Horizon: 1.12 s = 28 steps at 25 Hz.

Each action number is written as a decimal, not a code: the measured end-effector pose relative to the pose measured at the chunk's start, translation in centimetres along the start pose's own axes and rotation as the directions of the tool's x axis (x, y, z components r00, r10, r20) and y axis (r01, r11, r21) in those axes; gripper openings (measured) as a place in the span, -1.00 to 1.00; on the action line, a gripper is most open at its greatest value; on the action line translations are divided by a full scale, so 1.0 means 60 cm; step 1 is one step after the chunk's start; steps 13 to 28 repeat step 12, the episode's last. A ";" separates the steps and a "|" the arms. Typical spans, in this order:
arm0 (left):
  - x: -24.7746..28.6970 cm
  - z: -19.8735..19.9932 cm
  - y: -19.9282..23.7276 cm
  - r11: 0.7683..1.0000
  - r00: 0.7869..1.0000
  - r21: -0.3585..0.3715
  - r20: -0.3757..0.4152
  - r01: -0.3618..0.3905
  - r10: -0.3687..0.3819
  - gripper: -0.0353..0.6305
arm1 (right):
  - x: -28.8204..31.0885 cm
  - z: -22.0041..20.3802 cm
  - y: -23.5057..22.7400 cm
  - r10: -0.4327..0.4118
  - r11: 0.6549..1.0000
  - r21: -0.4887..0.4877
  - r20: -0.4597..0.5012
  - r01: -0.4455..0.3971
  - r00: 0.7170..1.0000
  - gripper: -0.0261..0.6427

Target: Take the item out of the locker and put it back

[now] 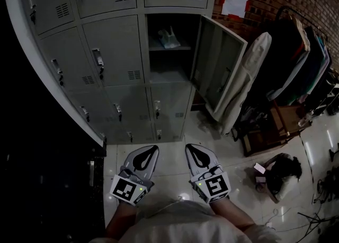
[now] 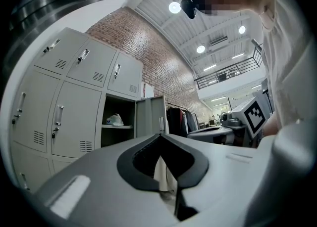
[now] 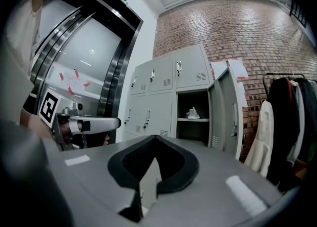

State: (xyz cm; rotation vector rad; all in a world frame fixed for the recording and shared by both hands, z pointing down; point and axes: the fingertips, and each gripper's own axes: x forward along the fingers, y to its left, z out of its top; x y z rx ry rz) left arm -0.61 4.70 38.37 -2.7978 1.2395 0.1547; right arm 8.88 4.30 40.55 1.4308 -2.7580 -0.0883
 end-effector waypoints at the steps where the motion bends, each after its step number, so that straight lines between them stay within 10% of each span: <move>1: -0.001 -0.001 -0.001 1.000 1.000 -0.001 -0.002 0.000 0.000 -0.90 | 0.000 -0.001 0.001 0.002 1.000 0.002 -0.002 -0.002 1.000 -0.93; 28: 0.002 -0.010 0.004 1.000 1.000 0.021 -0.014 0.009 -0.008 -0.90 | 0.007 0.003 0.013 0.013 1.000 -0.020 0.020 -0.013 1.000 -0.93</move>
